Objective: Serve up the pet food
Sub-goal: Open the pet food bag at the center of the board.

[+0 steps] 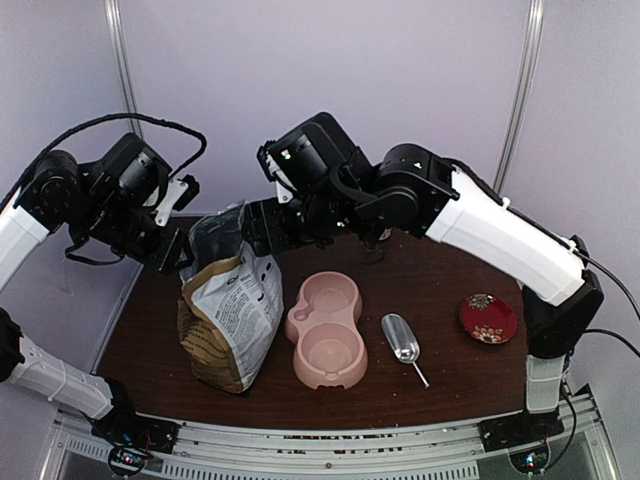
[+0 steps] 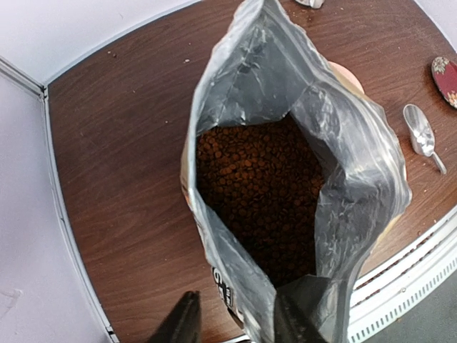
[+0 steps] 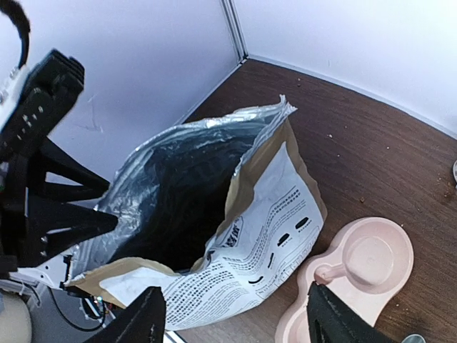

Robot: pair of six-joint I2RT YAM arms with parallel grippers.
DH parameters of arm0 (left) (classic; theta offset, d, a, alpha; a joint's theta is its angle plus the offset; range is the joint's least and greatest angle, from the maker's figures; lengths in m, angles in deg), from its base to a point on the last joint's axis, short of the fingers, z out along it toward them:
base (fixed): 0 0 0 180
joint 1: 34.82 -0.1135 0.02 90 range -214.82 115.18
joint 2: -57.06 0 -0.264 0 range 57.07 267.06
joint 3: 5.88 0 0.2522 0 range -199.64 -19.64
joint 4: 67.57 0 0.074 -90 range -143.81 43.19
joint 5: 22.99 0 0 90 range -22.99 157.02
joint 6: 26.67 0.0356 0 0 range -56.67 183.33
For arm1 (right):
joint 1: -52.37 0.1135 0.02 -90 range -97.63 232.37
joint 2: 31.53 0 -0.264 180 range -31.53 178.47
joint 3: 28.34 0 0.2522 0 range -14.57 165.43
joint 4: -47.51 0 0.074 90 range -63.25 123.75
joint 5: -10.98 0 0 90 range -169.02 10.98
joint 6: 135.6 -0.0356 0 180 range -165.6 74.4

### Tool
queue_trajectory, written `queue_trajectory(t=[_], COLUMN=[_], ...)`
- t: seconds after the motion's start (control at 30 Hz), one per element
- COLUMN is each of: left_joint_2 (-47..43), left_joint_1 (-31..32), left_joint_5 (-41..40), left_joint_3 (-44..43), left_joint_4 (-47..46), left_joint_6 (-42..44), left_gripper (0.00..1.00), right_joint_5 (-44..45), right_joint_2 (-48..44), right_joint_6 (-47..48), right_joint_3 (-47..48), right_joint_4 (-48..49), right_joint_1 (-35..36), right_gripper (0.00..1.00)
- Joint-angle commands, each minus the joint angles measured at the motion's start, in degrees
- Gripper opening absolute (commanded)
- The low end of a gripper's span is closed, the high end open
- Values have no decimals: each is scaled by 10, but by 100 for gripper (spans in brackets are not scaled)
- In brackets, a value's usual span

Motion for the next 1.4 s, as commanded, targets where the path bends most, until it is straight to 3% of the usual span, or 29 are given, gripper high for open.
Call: queue_trajectory(t=[0.0,0.13,0.33,0.43,0.6,0.93,1.03,1.3,1.37], left_joint_2=[6,20,45,52,44,36,37,32,35], left_joint_1=[-2,-3,-6,-5,-6,-4,-3,-2,-3], left_joint_5=[-14,-58,-89,-96,-55,6,10,0,-6], left_joint_3=[-19,-34,-38,-28,-11,-24,-27,-18,-20], left_joint_4=[-5,-9,-32,-38,-77,-100,-100,-98,-97], left_joint_6=[22,35,63,68,86,71,70,62,60], left_gripper=[43,51,48,42,6,3,2,2,2], right_joint_5=[17,3,-22,-28,-38,-29,-25,-20,-18], right_joint_2=[5,22,59,75,86,120,128,120,111], right_joint_6=[47,54,59,53,44,31,27,23,24], right_joint_3=[25,34,61,75,75,79,79,78,78], right_joint_4=[38,70,112,118,136,102,102,82,76], right_joint_1=[-13,-22,-31,-38,-47,-50,-53,-54,-54], right_gripper=[73,74,74,74,73,61,53,6,0])
